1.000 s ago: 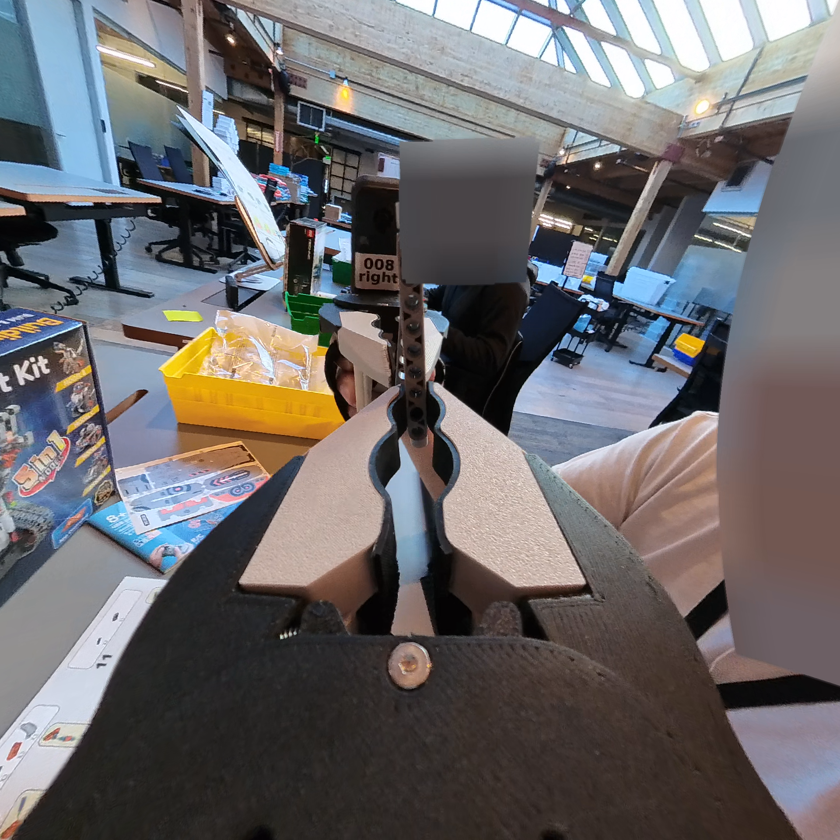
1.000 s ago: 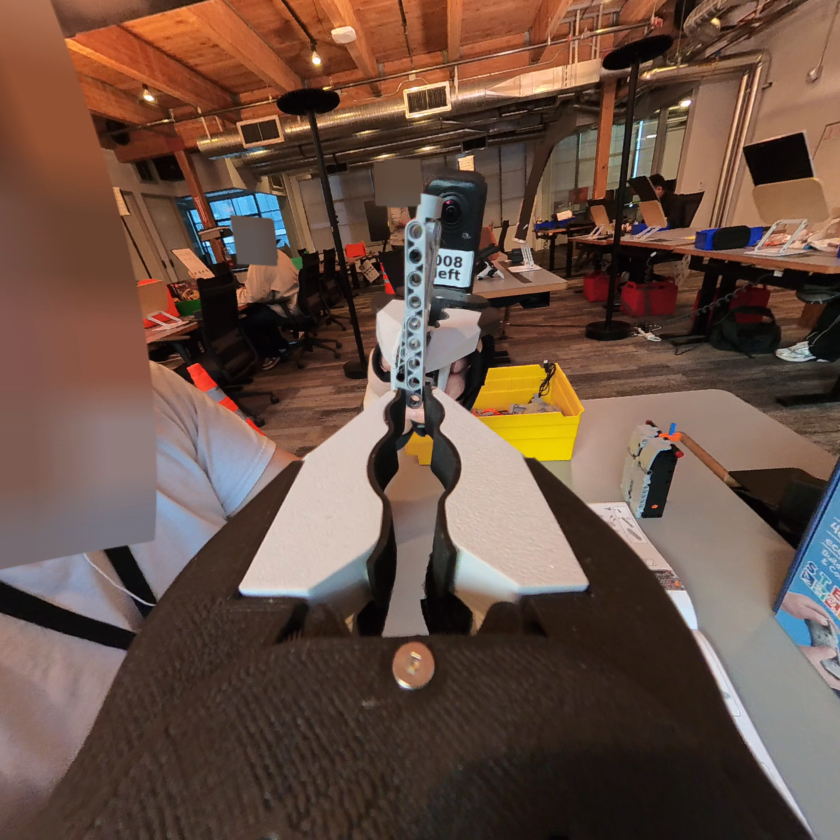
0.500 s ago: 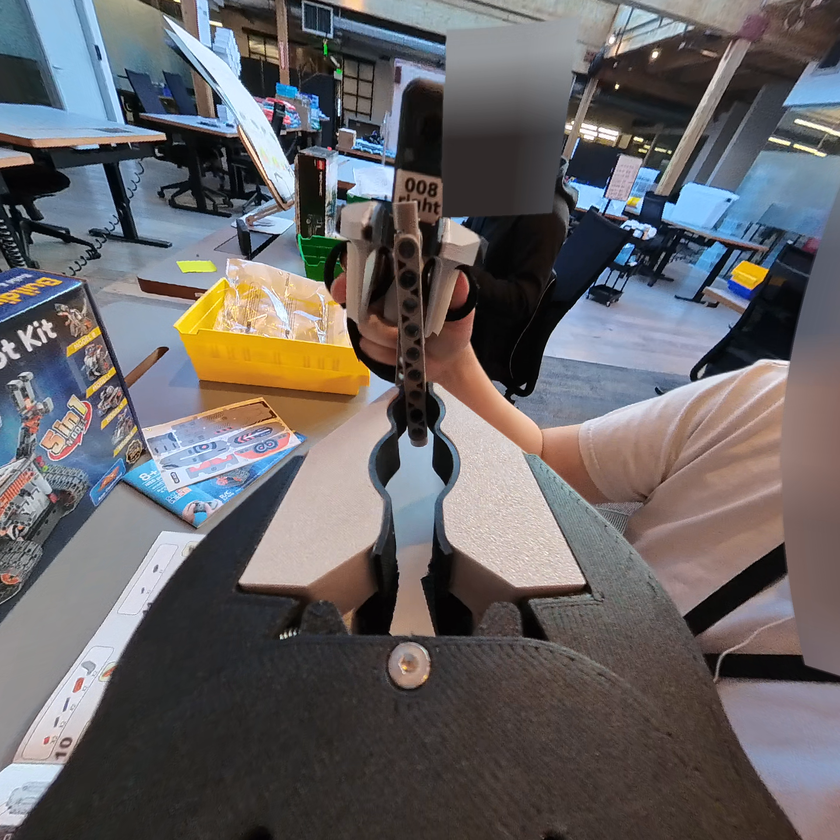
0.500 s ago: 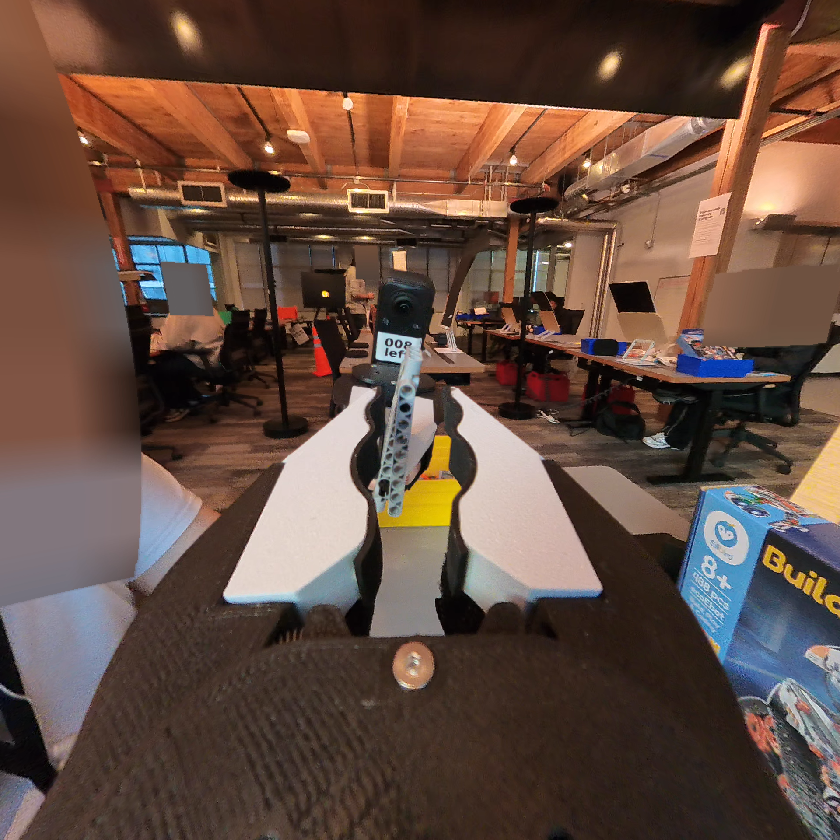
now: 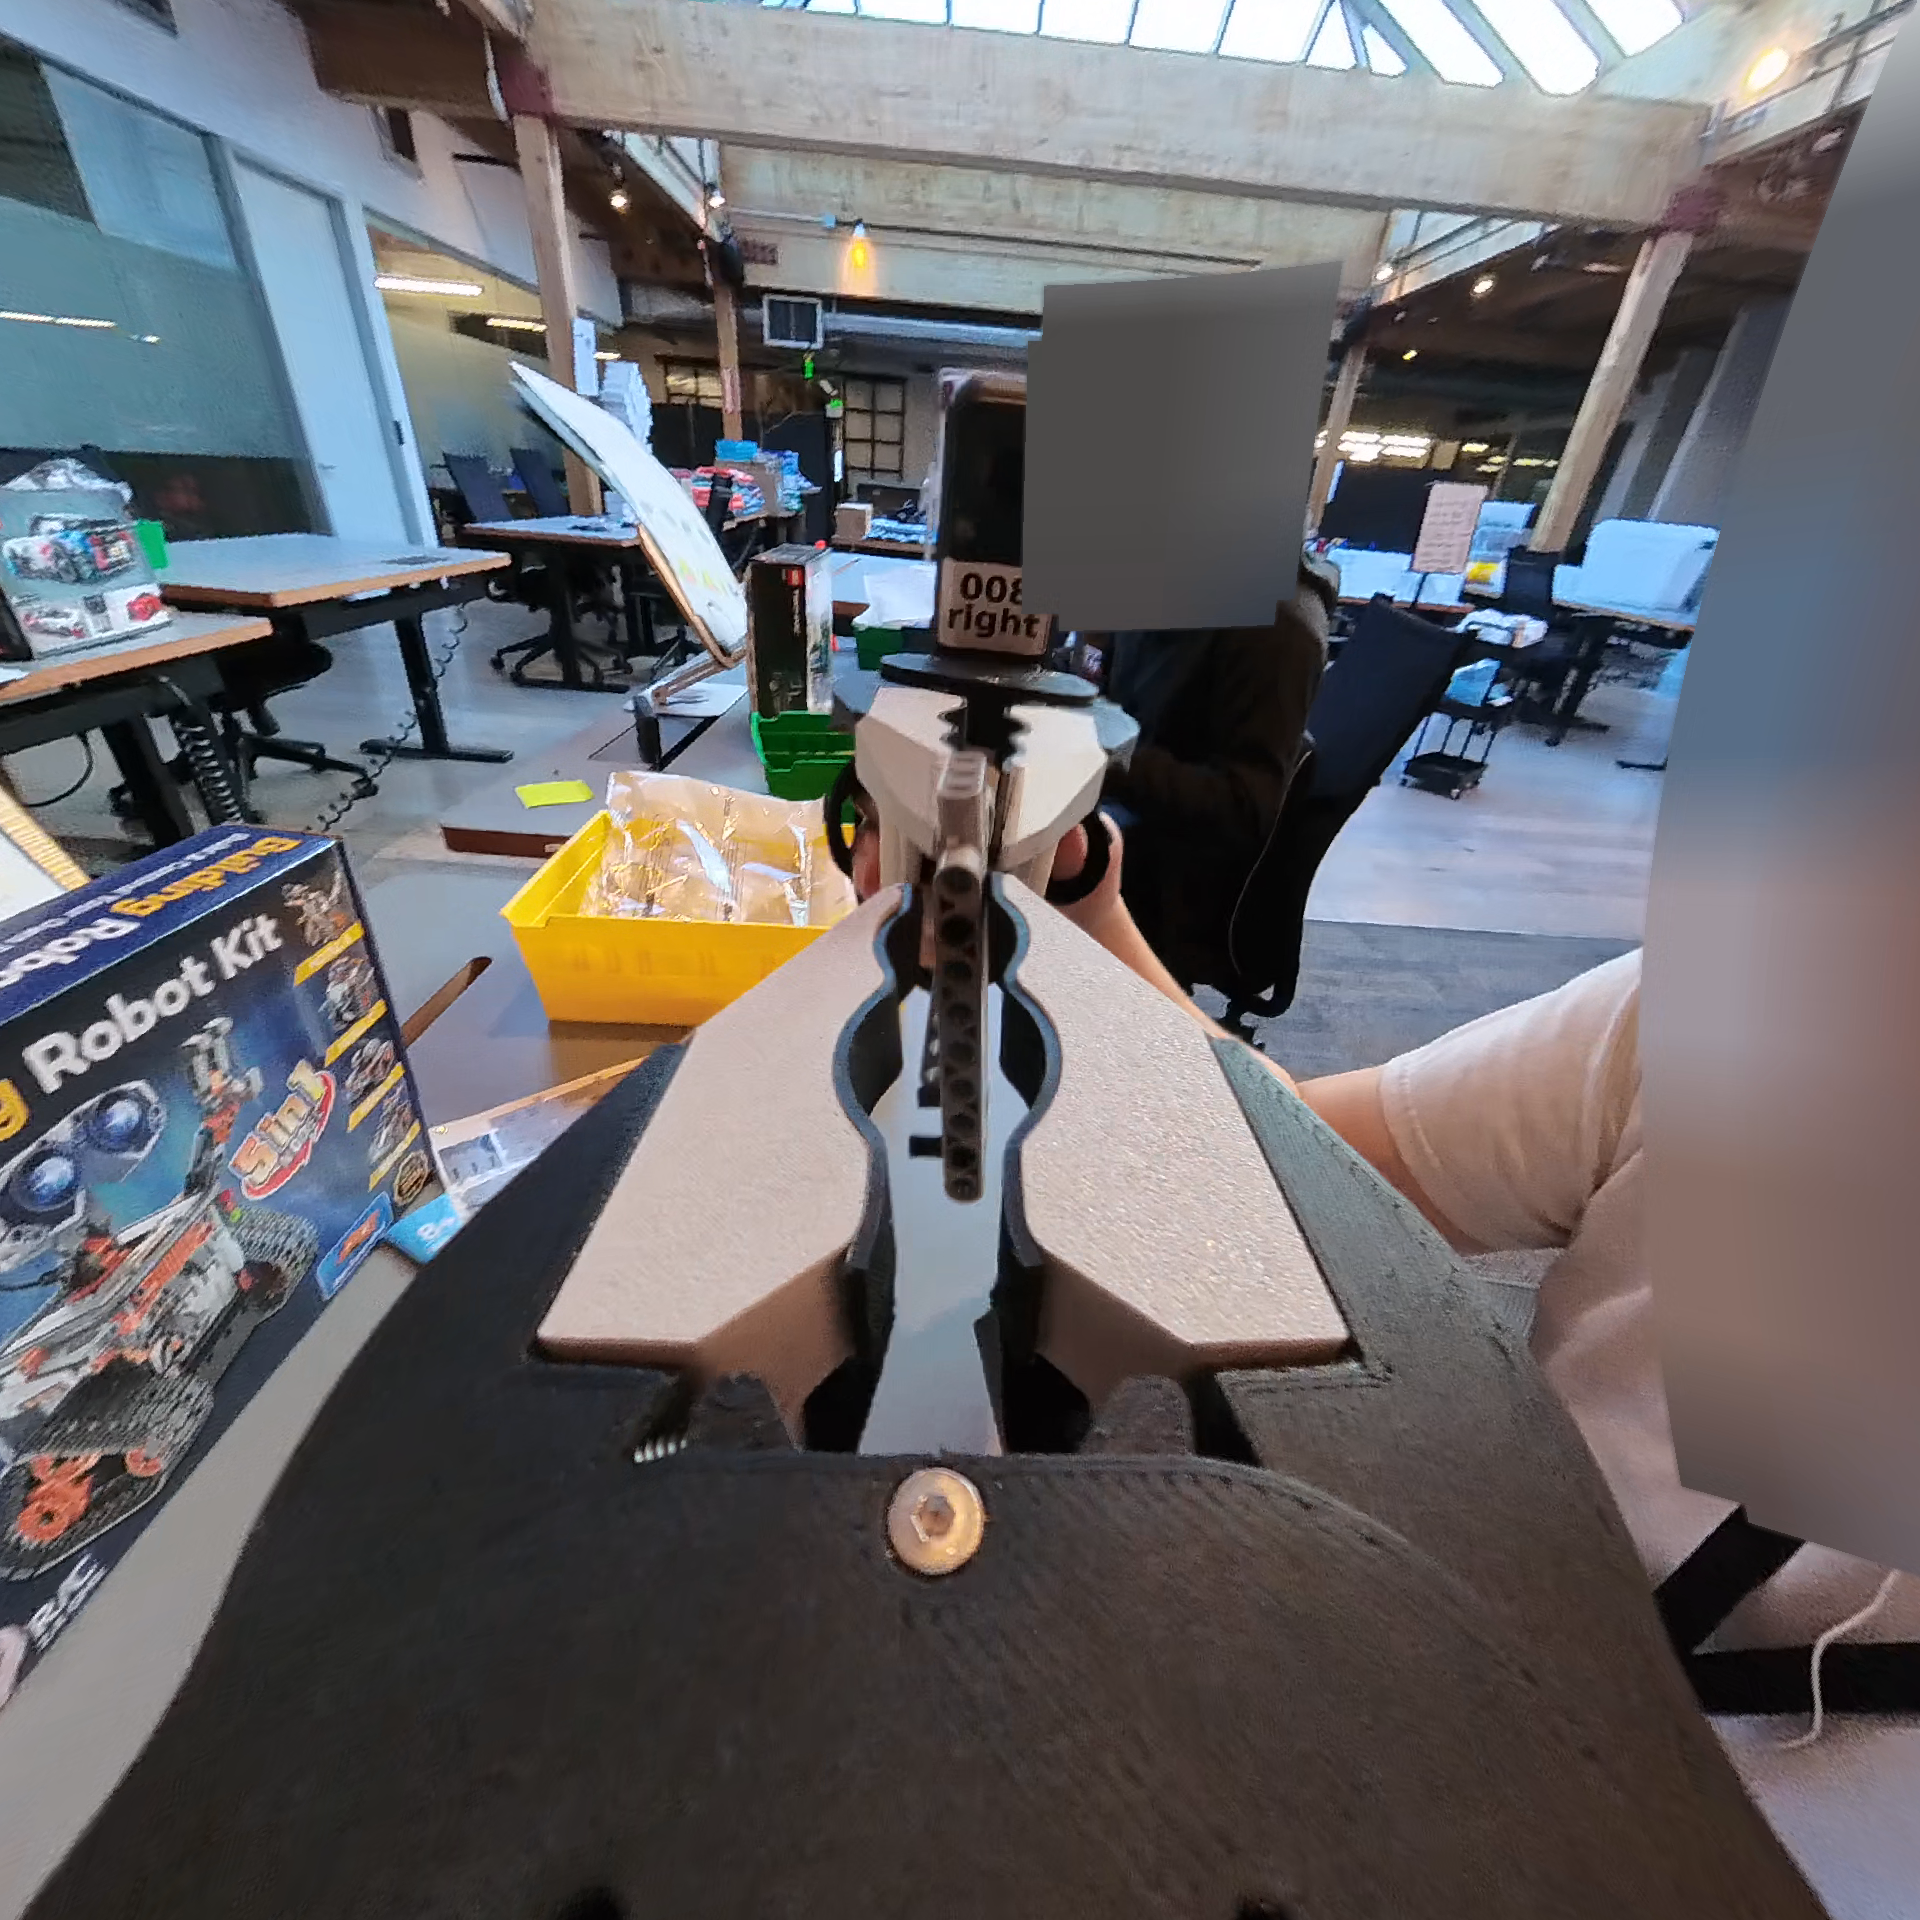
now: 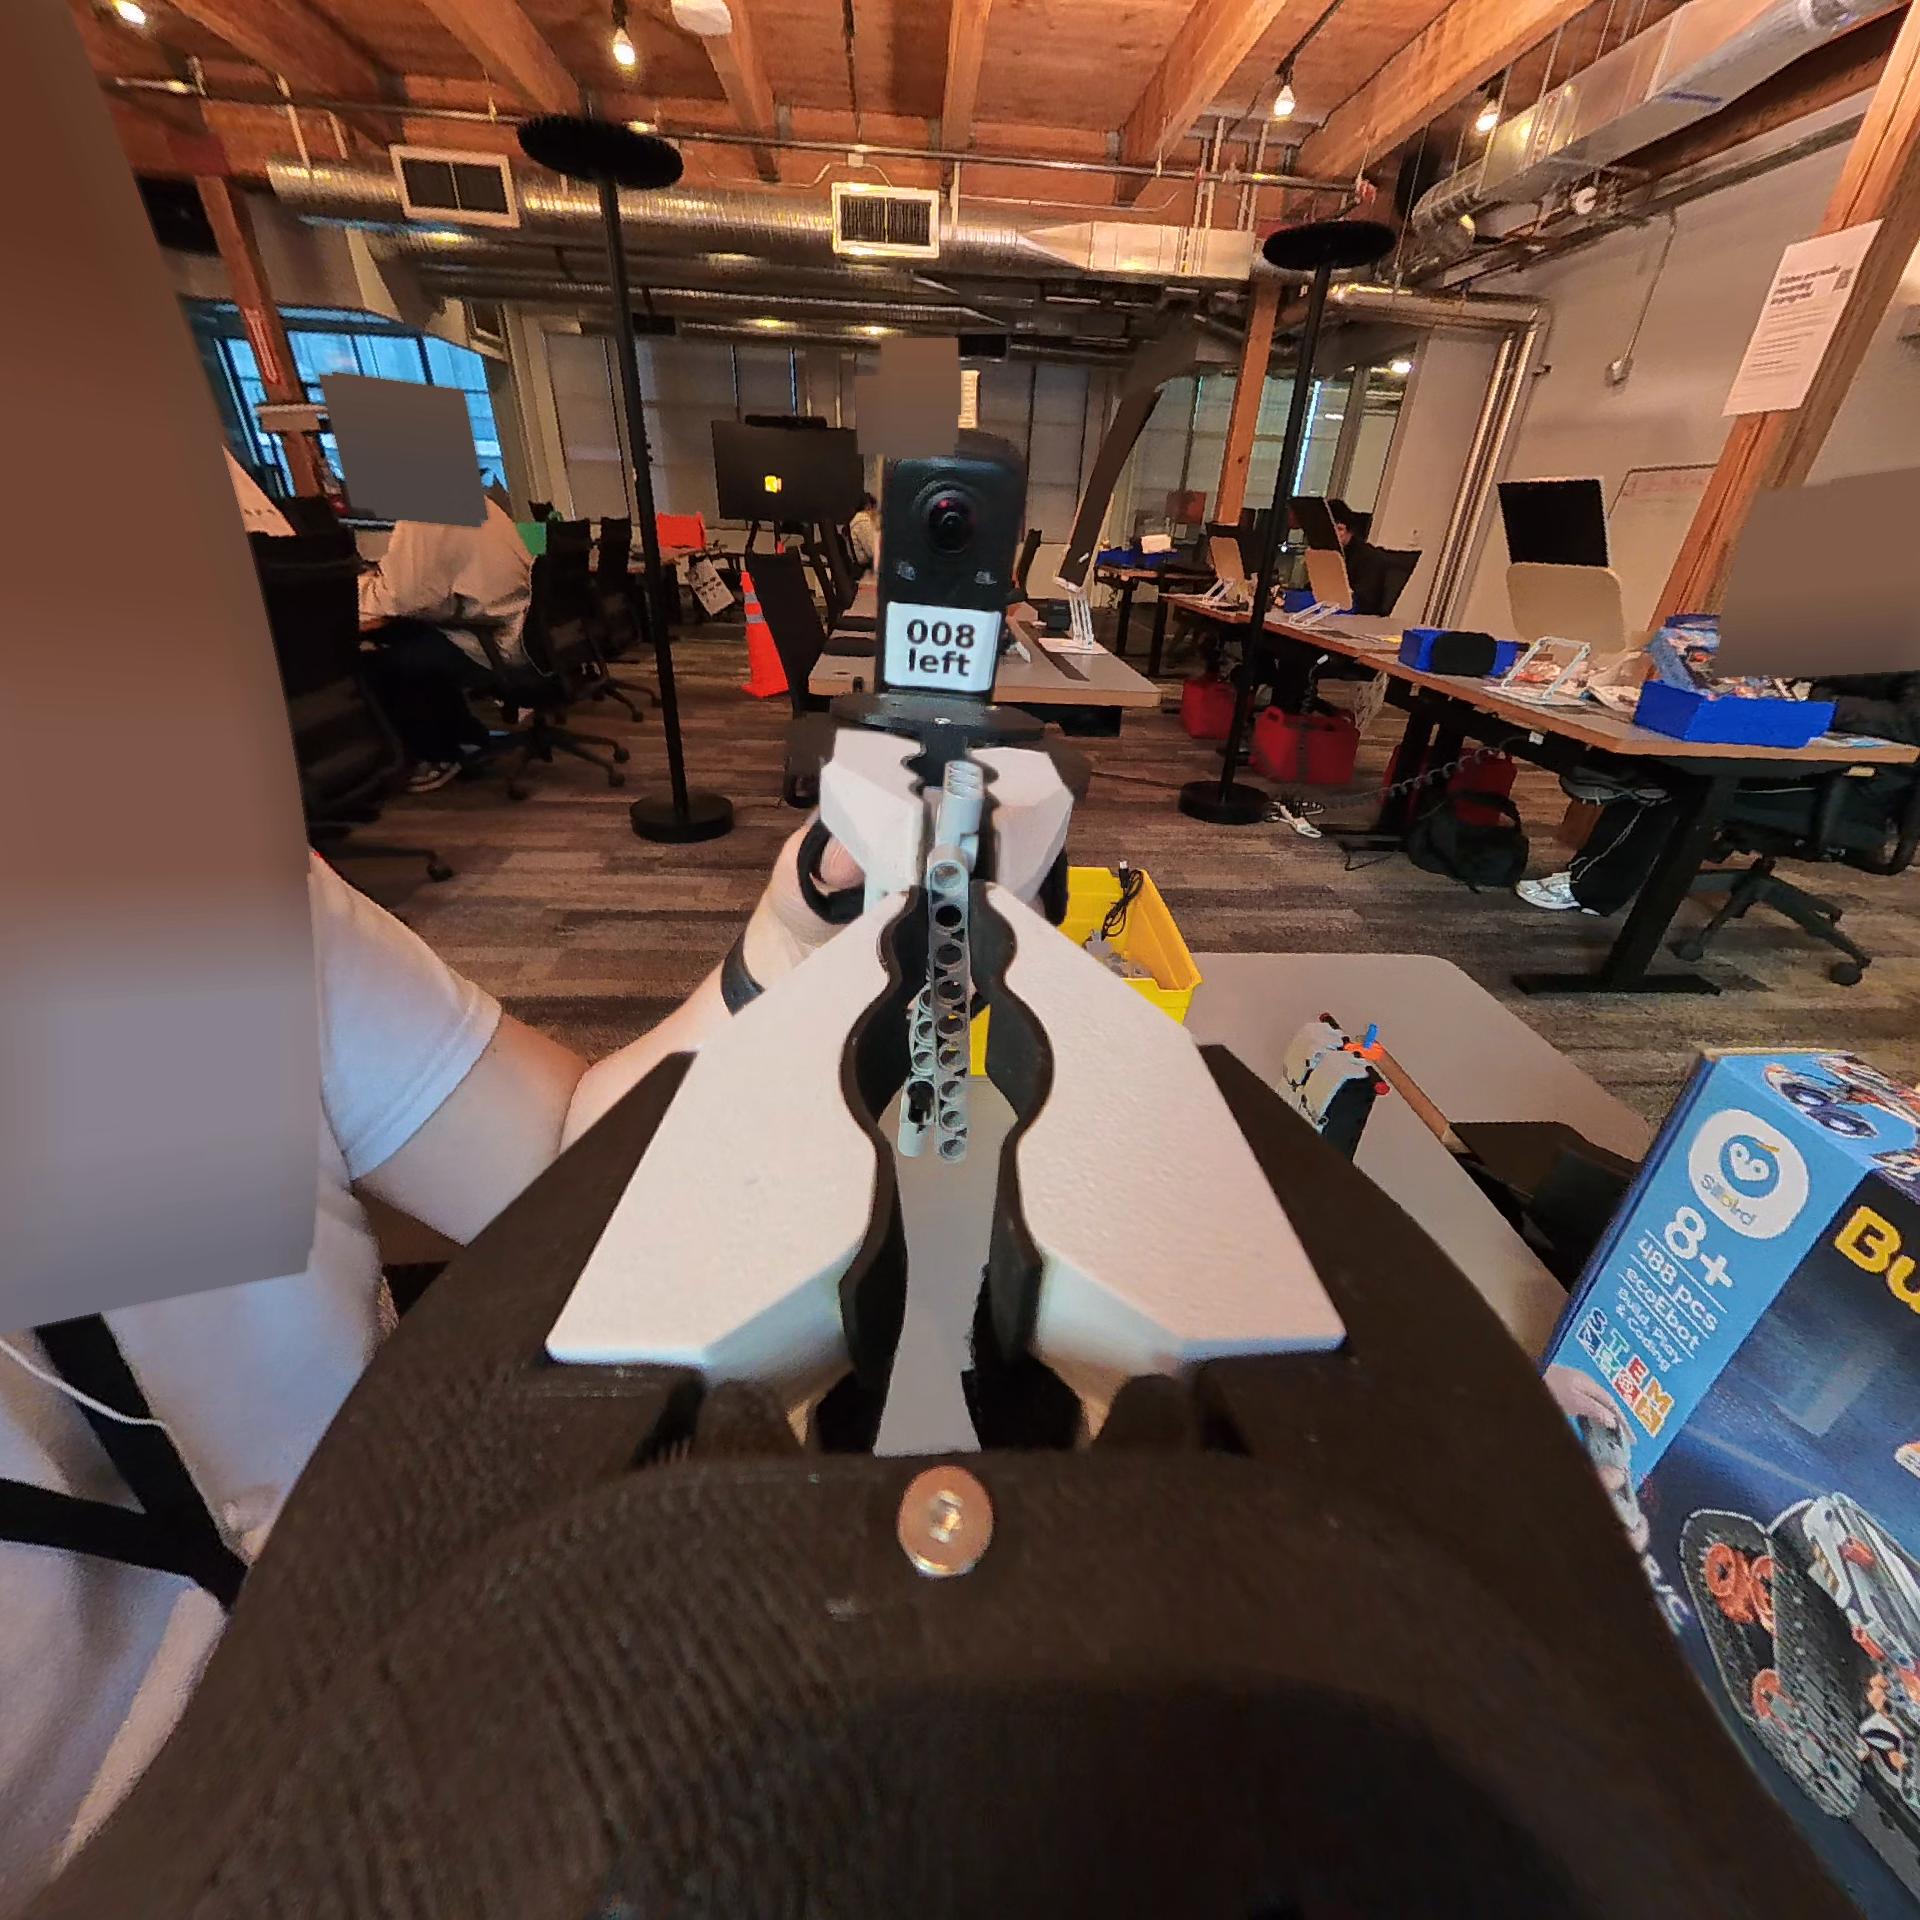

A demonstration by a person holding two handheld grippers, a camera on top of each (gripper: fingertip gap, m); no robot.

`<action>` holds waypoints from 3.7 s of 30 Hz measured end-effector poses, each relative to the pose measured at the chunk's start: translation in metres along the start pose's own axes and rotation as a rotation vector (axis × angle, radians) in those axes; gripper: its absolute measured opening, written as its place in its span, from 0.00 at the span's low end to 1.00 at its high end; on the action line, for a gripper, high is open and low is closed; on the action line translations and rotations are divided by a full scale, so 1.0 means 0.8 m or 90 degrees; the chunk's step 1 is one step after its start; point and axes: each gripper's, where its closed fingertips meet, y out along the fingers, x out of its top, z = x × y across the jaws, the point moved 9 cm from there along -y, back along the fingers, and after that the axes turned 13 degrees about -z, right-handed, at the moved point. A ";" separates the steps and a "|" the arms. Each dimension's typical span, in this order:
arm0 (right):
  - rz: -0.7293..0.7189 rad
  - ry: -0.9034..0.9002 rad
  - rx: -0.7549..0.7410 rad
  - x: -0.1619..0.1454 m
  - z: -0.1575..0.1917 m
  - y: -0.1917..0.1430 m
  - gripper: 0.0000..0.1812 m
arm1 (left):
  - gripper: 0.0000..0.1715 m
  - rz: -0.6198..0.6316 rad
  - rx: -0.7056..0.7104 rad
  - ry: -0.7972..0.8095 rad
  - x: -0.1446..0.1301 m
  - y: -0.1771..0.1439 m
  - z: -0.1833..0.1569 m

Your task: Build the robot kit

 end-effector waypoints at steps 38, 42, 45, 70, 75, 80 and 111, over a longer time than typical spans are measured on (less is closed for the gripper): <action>-0.027 0.080 0.039 -0.016 -0.019 -0.009 0.16 | 0.03 -0.029 0.018 -0.073 0.009 -0.013 0.007; 0.026 0.110 0.053 -0.041 -0.027 0.003 0.16 | 0.03 -0.061 0.022 -0.101 0.013 -0.023 0.014; 0.064 0.095 0.062 -0.052 -0.026 0.012 0.10 | 0.03 -0.085 0.015 -0.124 0.016 -0.026 0.017; -0.088 0.072 0.020 -0.018 -0.023 0.004 0.04 | 0.03 -0.053 0.010 -0.095 0.010 -0.013 0.010; -0.057 0.108 0.022 -0.017 -0.024 0.000 0.03 | 0.03 -0.037 0.008 -0.087 0.009 -0.014 0.009; -0.024 0.119 0.031 -0.015 -0.022 -0.005 0.03 | 0.03 -0.016 0.001 -0.084 0.007 -0.012 0.007; -0.009 0.090 0.033 -0.012 -0.016 -0.005 0.04 | 0.03 -0.012 0.013 -0.039 0.008 -0.011 0.004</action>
